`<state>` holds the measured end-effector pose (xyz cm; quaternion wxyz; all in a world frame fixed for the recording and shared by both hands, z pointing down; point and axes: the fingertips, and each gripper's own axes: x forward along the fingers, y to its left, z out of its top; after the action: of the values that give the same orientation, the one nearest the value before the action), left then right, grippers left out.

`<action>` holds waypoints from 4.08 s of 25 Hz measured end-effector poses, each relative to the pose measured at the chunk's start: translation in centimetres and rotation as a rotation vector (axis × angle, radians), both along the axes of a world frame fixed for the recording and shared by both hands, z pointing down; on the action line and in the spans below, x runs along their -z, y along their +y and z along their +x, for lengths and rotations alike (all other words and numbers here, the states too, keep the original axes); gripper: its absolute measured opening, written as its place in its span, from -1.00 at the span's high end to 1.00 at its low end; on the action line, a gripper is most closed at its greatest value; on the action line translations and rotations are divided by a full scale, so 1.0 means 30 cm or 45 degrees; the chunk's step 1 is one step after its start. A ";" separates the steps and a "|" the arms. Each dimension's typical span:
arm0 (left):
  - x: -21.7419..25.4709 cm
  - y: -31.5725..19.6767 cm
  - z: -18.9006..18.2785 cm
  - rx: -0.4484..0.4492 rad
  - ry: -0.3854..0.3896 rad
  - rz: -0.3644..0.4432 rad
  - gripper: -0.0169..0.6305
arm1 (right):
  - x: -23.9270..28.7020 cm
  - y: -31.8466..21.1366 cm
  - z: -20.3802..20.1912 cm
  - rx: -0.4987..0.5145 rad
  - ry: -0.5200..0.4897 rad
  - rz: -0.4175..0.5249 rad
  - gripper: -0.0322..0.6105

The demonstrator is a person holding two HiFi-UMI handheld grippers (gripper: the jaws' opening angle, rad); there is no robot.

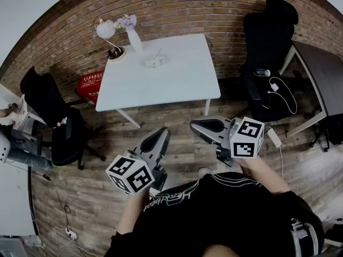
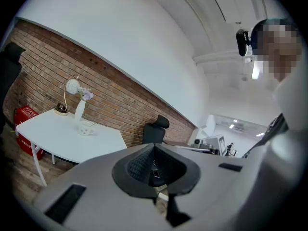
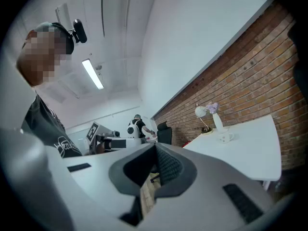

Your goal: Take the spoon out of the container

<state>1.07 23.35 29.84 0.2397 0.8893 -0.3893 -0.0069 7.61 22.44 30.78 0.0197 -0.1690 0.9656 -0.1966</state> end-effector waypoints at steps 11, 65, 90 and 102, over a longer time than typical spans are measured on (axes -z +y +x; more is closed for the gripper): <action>-0.009 -0.096 0.026 0.013 -0.001 -0.018 0.93 | 0.001 -0.097 0.019 0.025 -0.023 -0.020 0.91; -0.053 -1.153 -0.384 -0.009 0.007 -0.044 0.93 | -0.030 -1.183 -0.330 -0.155 -0.066 -0.051 0.91; -0.231 -1.546 -0.528 -0.223 0.014 -0.166 0.93 | -0.203 -1.556 -0.382 -0.507 0.006 -0.113 0.79; -0.350 -1.674 -0.528 -0.193 -0.004 -0.270 0.93 | -0.373 -1.756 -0.336 -0.570 0.108 -0.137 0.30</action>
<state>-14.75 -26.88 40.35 0.3317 0.8858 -0.3200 0.0539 -2.48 -30.24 41.95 0.0131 -0.3881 0.8920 -0.2313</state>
